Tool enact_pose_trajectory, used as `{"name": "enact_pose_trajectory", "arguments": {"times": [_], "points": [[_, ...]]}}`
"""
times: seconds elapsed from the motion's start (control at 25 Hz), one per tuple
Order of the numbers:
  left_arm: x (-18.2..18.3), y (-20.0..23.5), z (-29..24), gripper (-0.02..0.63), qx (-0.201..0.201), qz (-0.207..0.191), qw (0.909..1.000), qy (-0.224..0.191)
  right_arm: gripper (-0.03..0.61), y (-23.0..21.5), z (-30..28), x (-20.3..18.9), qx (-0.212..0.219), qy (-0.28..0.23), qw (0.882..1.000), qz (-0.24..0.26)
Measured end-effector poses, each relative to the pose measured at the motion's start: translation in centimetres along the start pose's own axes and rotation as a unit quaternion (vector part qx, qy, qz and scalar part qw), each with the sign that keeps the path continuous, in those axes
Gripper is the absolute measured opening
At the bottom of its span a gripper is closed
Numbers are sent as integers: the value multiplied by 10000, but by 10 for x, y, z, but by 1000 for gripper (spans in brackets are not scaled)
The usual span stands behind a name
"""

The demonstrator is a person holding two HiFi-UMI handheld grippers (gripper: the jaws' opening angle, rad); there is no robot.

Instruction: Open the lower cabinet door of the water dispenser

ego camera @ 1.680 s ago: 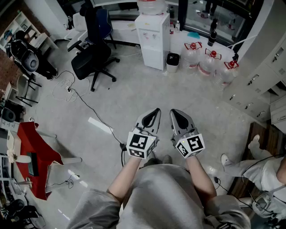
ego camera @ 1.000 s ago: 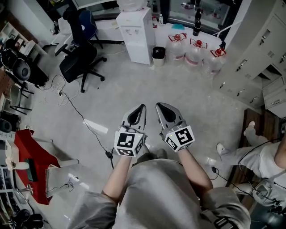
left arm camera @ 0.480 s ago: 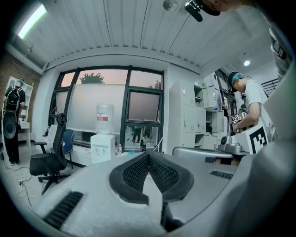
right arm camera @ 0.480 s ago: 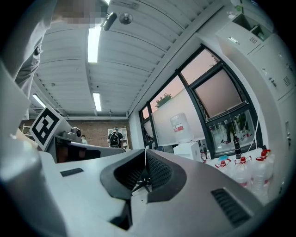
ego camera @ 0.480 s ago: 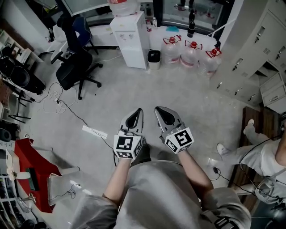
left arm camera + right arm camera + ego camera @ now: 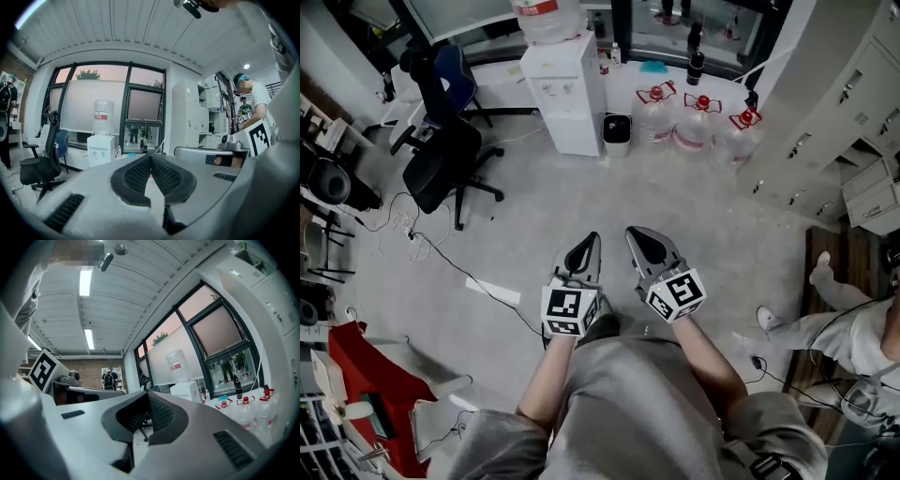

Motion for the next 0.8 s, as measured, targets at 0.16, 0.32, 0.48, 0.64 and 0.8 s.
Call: {"name": "enact_pose_trajectory", "arguments": {"times": [0.16, 0.32, 0.48, 0.64, 0.8], "points": [[5, 36, -15, 8, -189, -79, 9998, 77, 11, 5, -43, -2, -106, 95, 9999, 80], [11, 72, -24, 8, -293, -114, 9995, 25, 11, 11, -81, -5, -201, 119, 9996, 129], [15, 107, -26, 8, -360, -60, 9993, -34, 11, 22, -115, -7, -227, 113, 9995, 207], [19, 132, -35, 8, -394, -14, 9992, -43, 11, 23, -140, -6, -283, 129, 9993, 216], [18, 150, -50, 8, -443, 16, 9990, -36, 11, 14, -162, -12, -327, 204, 9991, 192]]}}
Point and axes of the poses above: the fingertips, and each gripper's own axes: z backward along the fingers, y to its left, x out of its top, the point moved 4 cm from there along z, backward along the fingers, and after that the axes turned 10 degrees about -x, right-handed, at the moved point
